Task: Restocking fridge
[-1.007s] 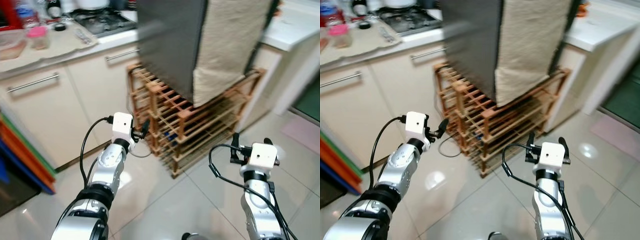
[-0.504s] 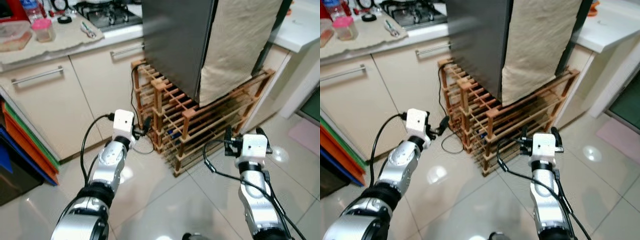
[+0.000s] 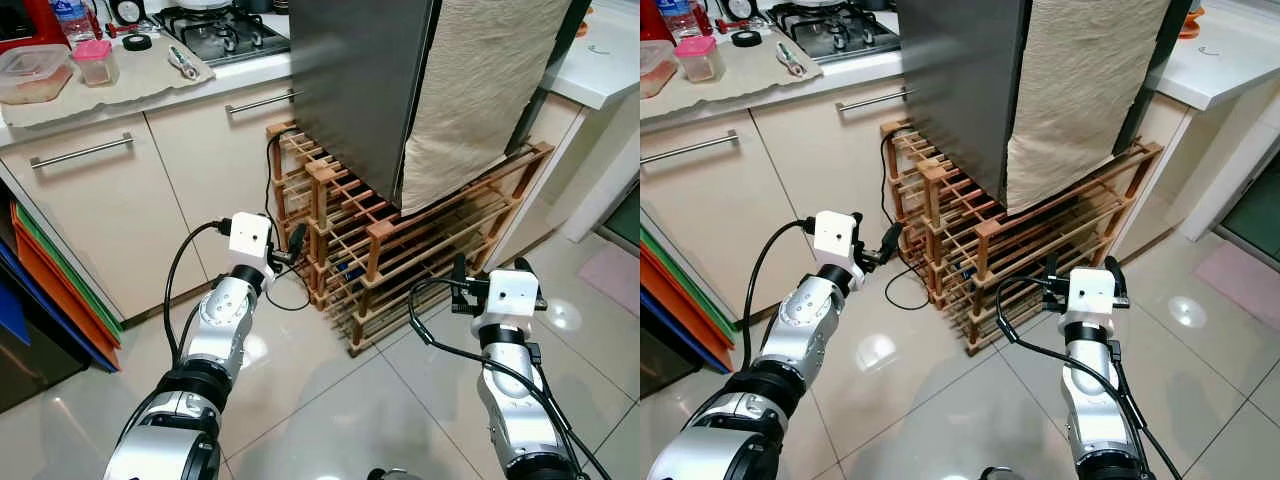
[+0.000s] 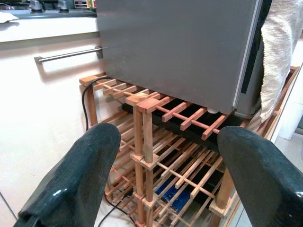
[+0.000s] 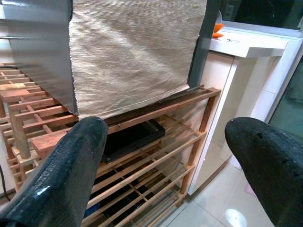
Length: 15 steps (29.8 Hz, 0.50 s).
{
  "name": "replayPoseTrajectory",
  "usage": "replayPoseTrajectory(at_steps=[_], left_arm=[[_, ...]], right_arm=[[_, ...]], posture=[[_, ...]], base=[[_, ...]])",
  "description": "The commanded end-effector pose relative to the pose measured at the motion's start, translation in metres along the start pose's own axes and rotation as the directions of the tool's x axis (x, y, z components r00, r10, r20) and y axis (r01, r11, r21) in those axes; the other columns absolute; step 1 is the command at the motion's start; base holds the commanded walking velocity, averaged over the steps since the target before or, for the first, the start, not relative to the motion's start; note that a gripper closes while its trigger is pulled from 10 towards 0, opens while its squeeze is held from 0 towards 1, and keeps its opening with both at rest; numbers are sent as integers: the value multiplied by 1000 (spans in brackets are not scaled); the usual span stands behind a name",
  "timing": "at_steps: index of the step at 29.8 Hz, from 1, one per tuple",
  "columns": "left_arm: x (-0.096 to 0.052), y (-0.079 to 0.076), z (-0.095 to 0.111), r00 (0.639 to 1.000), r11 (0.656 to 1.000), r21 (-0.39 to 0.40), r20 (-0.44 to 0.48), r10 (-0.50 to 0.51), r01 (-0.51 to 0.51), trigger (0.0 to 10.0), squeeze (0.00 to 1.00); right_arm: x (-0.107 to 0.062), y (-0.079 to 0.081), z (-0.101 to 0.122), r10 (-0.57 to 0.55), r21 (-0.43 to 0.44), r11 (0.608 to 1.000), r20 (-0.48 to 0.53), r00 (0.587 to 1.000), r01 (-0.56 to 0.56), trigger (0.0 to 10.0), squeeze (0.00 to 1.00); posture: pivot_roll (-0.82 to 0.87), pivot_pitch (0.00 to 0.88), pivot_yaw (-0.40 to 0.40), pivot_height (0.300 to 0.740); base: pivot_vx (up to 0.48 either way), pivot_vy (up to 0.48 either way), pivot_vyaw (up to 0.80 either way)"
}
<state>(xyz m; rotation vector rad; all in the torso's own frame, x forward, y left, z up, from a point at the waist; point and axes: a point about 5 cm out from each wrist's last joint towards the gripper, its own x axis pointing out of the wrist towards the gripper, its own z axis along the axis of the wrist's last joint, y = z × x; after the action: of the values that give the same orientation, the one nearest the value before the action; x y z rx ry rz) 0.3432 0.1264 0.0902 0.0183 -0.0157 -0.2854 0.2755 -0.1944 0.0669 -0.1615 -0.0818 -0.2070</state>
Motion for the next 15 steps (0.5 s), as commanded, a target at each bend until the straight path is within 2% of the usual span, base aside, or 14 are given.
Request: replayPoseTrajectory(at_steps=[1,9,13,15], left_arm=[[3,-2,5,1000,1000,15,11,-13,13,10000,0],[4,-3,6,1000,1000,22,15,-10,9,10000,0],[6,-10,8,998,998,-9,28,-59,60,10000,0],[6,-14,12,994,995,-18,59,-93,94,10000,0]], right_arm=[[4,-4,5,-18,11,1000,23,1000,18,10000,39],[7,-7,10,-30,-3,1000,34,999,30,10000,59],[9,-10,8,-60,3,998,21,998,60,10000,39],[10,-10,9,-58,-5,998,31,998,58,10000,8]], posture=[[40,0,41,740],[35,0,41,740],[34,0,41,740],[33,0,43,740]], base=[[0,0,0],[0,0,0],[0,0,0],[390,0,0]])
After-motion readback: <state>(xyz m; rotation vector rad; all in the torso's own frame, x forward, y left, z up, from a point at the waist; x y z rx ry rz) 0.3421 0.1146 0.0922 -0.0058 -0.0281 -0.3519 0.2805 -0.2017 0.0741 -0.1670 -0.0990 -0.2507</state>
